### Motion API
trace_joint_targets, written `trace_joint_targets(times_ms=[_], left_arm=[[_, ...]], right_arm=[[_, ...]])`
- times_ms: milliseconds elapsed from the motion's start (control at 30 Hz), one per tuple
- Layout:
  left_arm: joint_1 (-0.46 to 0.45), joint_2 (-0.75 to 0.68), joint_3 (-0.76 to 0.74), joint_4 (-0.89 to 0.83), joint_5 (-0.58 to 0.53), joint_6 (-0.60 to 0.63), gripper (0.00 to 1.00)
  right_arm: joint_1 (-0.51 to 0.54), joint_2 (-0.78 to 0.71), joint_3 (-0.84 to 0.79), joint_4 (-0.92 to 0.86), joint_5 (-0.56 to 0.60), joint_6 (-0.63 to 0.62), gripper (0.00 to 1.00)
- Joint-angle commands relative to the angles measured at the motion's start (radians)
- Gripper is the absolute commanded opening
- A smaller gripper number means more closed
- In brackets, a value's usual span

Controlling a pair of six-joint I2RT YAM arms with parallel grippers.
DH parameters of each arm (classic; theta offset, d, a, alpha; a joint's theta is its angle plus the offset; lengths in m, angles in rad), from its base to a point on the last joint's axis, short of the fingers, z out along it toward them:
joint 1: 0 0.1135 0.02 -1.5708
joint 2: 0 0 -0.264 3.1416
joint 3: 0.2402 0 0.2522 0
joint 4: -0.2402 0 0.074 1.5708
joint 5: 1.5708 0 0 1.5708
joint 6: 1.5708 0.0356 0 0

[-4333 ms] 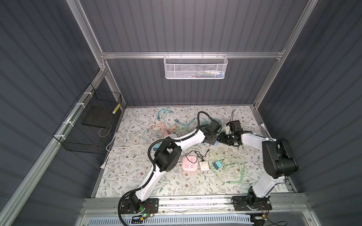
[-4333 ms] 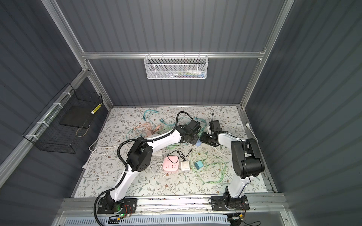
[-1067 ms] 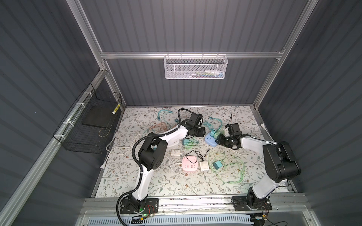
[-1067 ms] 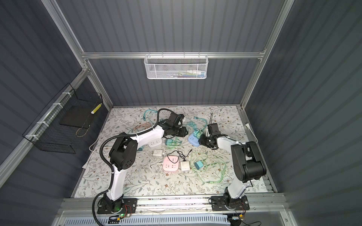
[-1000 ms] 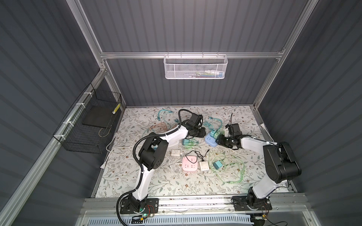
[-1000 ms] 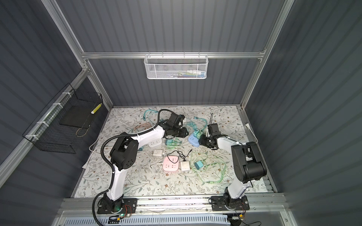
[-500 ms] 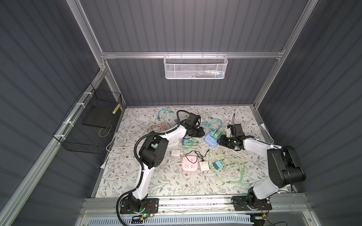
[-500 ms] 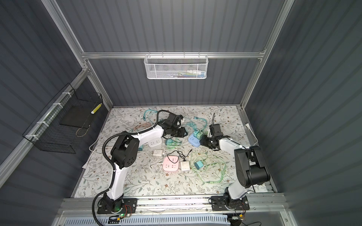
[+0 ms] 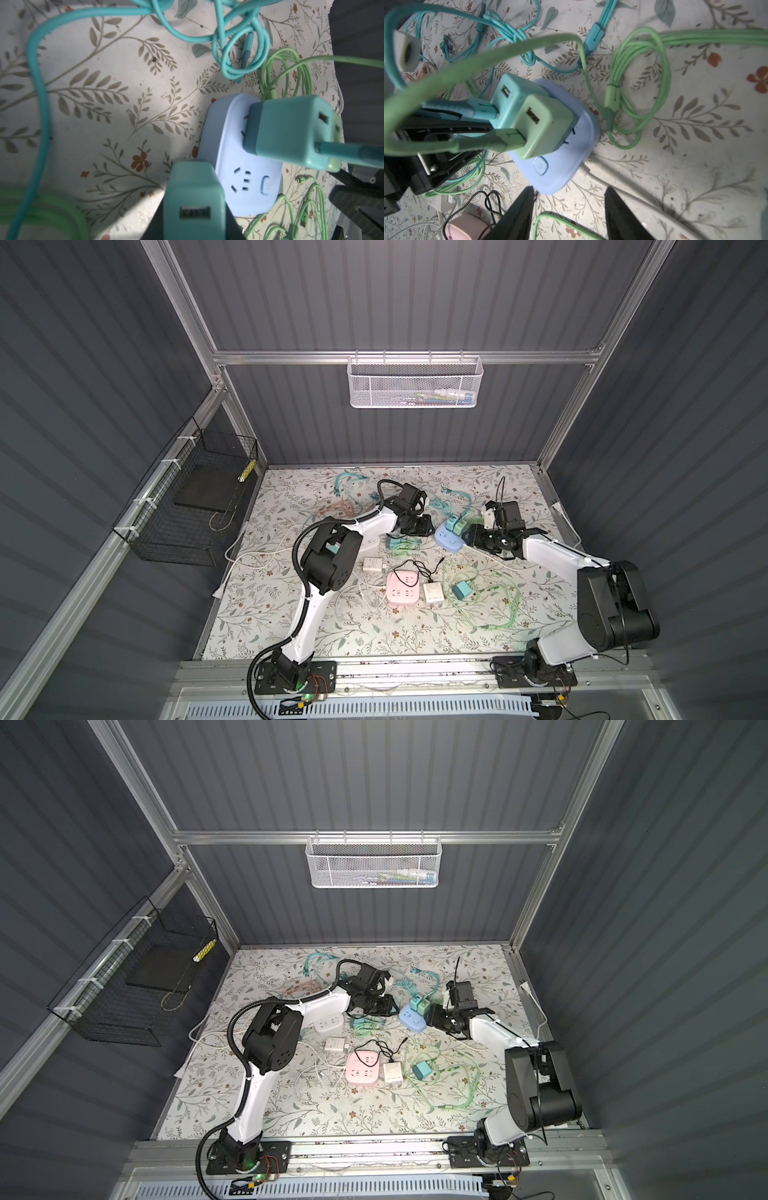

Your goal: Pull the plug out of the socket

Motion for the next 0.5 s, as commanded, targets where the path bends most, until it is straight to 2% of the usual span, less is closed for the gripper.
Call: trace_joint_targets(times_ms=[0,200,367,467], left_arm=[[0.007,0.021,0.023,-0.012,0.057,0.001,0.34],[0.009,0.008,0.022,-0.063,0.029,0.000,0.60],[0.010,-0.029,0.012,-0.097,-0.026,-0.003,0.73],[0.010,-0.052,0.012,-0.135,-0.108,-0.002,0.75]], right_arm=[[-0.008,-0.027,-0.017,-0.043,0.022,-0.036,0.58],[-0.010,-0.052,-0.001,-0.082,0.061,-0.088,0.61],[-0.010,-0.079,0.006,-0.092,0.081,-0.113,0.65],[-0.010,-0.089,0.007,-0.088,0.086,-0.127,0.66]])
